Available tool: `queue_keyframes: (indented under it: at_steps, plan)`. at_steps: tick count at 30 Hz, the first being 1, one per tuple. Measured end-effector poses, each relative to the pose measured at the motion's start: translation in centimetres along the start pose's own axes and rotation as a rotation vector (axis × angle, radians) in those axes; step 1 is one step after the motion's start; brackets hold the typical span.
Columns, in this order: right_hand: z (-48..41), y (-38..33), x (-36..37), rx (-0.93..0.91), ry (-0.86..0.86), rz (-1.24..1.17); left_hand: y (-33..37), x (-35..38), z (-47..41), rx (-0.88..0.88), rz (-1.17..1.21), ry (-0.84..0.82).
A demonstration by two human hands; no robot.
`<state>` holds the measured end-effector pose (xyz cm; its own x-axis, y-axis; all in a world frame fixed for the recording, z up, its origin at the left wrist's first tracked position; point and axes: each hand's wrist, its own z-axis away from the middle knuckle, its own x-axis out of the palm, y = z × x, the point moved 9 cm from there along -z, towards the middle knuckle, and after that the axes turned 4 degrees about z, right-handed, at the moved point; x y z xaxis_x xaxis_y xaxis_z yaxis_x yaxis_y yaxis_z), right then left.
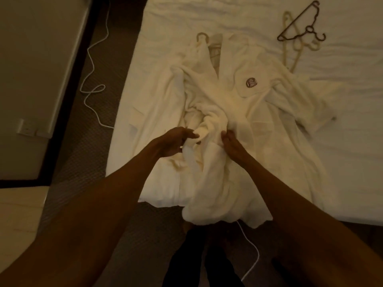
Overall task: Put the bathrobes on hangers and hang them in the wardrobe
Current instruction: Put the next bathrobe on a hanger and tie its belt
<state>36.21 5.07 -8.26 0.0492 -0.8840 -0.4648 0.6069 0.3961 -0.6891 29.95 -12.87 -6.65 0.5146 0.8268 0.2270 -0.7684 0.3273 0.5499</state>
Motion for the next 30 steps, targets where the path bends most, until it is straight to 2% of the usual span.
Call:
queue_keyframes:
  at_steps: [3,6,8,11,16,22,24,26,27,29,30]
  plan:
    - [-1.7,1.3,0.6,0.151,-0.054,-0.049,-0.8,0.0,0.5,-0.064,-0.181,0.004]
    - [-3.4,2.0,0.4,0.404,0.036,-0.303,-0.7,0.0,0.8,-0.064,-0.152,-0.016]
    - [-4.2,1.6,0.6,0.487,0.026,-0.340,-0.7,0.5,1.2,-0.059,-0.149,-0.093]
    - [-5.0,0.5,1.6,0.430,-0.085,-0.258,-1.2,0.1,1.7,-0.025,-0.190,-0.080]
    - [-4.7,1.0,-1.6,0.376,0.196,-0.173,-0.7,-2.6,2.4,0.090,-0.091,0.106]
    - [-4.3,0.1,-2.4,0.344,0.218,-0.110,2.5,-5.4,3.8,0.140,0.207,0.223]
    - [-4.0,-0.6,-2.2,0.338,0.207,-0.037,3.2,-5.0,3.6,0.147,0.196,0.213]
    - [-3.4,-1.6,-2.1,0.281,0.252,0.081,3.6,-3.8,3.1,0.159,0.037,0.186]
    - [-3.0,-2.6,-2.4,0.182,0.321,0.104,3.9,-3.2,2.8,0.171,-0.031,0.176]
    - [-2.2,-5.6,-2.7,-0.194,0.411,0.115,4.7,-2.4,2.4,0.195,-0.113,0.184]
    - [-2.0,-6.8,-2.2,-0.368,0.347,0.126,5.1,-2.3,2.3,0.206,-0.134,0.197]
